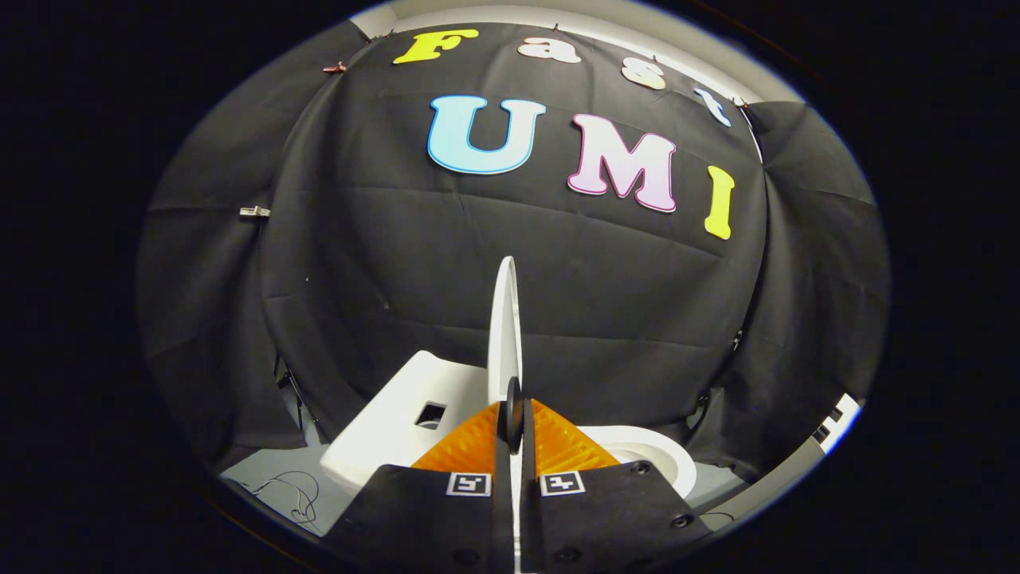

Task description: Open the toilet lid.

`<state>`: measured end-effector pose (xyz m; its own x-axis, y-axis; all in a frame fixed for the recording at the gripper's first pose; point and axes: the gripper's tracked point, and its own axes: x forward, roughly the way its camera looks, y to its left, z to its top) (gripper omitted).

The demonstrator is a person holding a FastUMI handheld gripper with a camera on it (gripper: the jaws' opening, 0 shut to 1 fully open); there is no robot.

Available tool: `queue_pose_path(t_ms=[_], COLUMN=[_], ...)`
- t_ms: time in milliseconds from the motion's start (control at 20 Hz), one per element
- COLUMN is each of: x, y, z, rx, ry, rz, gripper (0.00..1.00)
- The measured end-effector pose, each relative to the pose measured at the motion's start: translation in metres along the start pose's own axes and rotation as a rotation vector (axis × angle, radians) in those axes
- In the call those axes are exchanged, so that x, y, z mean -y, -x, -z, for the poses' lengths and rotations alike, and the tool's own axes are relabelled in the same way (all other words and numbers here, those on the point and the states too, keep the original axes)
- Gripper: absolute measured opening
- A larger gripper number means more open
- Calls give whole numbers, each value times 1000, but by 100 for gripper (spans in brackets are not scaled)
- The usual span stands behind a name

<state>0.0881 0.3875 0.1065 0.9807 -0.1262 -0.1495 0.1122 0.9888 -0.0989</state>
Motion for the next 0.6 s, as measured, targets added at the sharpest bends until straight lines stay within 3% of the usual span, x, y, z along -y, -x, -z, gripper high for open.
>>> queue_pose_path(t_ms=[550, 600], x=[-12, -13], y=[4, 4], z=[-6, -7], rx=[12, 17], ry=[6, 7], rz=[-57, -57], gripper=[13, 27])
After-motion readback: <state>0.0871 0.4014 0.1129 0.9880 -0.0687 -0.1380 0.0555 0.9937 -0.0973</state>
